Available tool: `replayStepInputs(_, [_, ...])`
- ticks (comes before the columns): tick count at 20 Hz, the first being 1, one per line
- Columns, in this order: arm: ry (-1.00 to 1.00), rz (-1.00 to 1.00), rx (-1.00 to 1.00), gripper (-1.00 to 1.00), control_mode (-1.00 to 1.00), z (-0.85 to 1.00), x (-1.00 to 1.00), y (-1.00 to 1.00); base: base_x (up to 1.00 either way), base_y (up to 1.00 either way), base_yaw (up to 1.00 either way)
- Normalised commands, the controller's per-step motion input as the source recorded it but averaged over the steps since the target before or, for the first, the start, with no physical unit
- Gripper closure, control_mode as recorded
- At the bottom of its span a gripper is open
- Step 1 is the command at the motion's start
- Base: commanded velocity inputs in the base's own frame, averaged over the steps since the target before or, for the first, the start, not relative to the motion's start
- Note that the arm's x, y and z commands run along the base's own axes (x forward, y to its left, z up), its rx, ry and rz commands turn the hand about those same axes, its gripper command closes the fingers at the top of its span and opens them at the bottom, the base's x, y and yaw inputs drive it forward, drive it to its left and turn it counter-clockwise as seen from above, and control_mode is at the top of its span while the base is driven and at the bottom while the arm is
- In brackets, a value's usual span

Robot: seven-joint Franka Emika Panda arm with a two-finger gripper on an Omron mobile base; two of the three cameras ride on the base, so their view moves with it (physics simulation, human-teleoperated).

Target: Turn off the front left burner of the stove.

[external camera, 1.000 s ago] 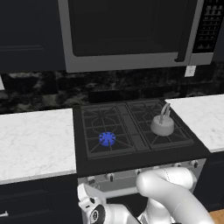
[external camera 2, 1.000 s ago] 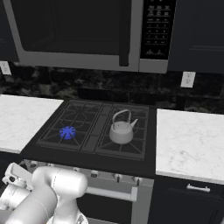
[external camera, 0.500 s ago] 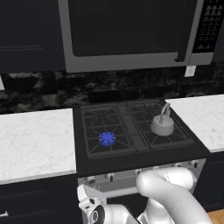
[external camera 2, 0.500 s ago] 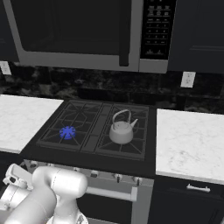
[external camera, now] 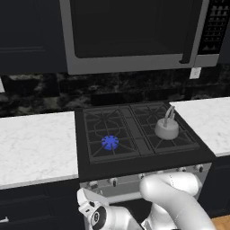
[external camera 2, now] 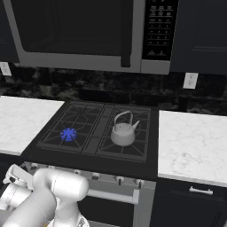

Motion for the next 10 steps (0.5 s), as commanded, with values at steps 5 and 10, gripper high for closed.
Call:
replayStepInputs(5, [-0.01, 0.06, 0.00, -1.00, -1.00, -0.17, 0.25, -0.25, 0.00, 0.00, 0.00])
replayStepInputs(10, [-0.02, 0.08, 0.03, -1.00, -1.00, 0.00, 0.04, -0.41, 0.00, 0.00, 0.00])
